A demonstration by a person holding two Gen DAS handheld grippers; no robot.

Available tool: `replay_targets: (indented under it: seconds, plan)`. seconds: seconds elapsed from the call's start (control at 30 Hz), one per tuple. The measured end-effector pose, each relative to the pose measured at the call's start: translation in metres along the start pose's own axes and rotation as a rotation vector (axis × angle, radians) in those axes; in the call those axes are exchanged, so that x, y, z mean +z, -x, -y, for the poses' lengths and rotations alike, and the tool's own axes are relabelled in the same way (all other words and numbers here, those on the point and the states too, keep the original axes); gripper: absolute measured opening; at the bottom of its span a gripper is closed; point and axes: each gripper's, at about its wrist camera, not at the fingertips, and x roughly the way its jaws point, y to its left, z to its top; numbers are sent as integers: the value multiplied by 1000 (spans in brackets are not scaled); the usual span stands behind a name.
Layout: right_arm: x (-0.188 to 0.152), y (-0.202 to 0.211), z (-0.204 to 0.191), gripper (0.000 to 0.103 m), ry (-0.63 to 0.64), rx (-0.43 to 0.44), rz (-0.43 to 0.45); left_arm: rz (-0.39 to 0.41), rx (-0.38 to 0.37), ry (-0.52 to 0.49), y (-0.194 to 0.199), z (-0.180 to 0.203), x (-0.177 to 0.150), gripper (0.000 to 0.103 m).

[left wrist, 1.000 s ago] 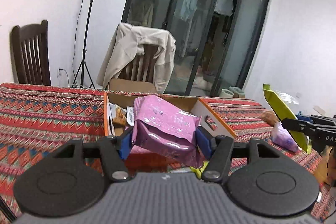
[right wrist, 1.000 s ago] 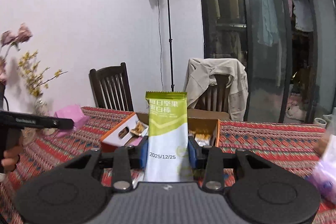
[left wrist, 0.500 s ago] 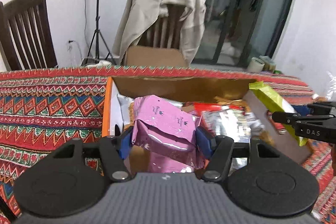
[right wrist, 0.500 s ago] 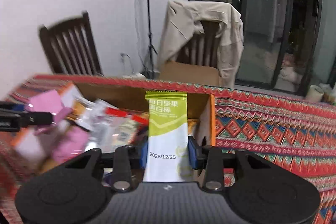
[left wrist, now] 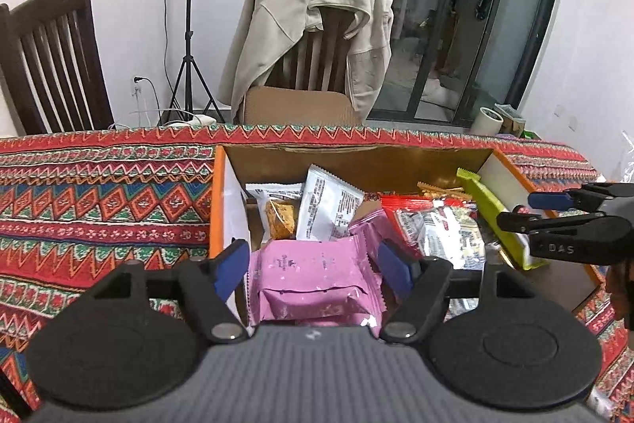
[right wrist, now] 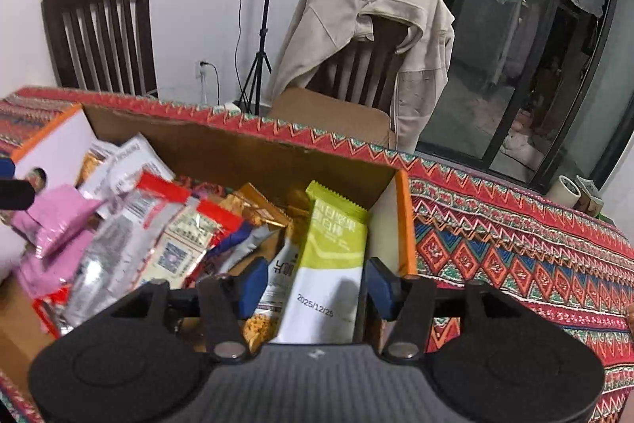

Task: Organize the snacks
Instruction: 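Lower both packets into the box and open both tools, then move both tools back toward the remaining snack pile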

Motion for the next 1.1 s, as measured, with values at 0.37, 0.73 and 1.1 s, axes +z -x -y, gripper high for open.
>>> replay_targets:
  seconds: [0.37, 0.73, 1.1]
  plan:
    - [-2, 113, 9, 64, 25, 37, 125, 97, -34, -48, 109, 26, -7, 81]
    - [-75, 260, 10, 75, 23, 88, 256, 228, -70, -67, 243, 51, -98, 96]
    - [-210, 376, -18, 91, 4, 164, 361, 279, -60, 21, 323, 58, -236, 100]
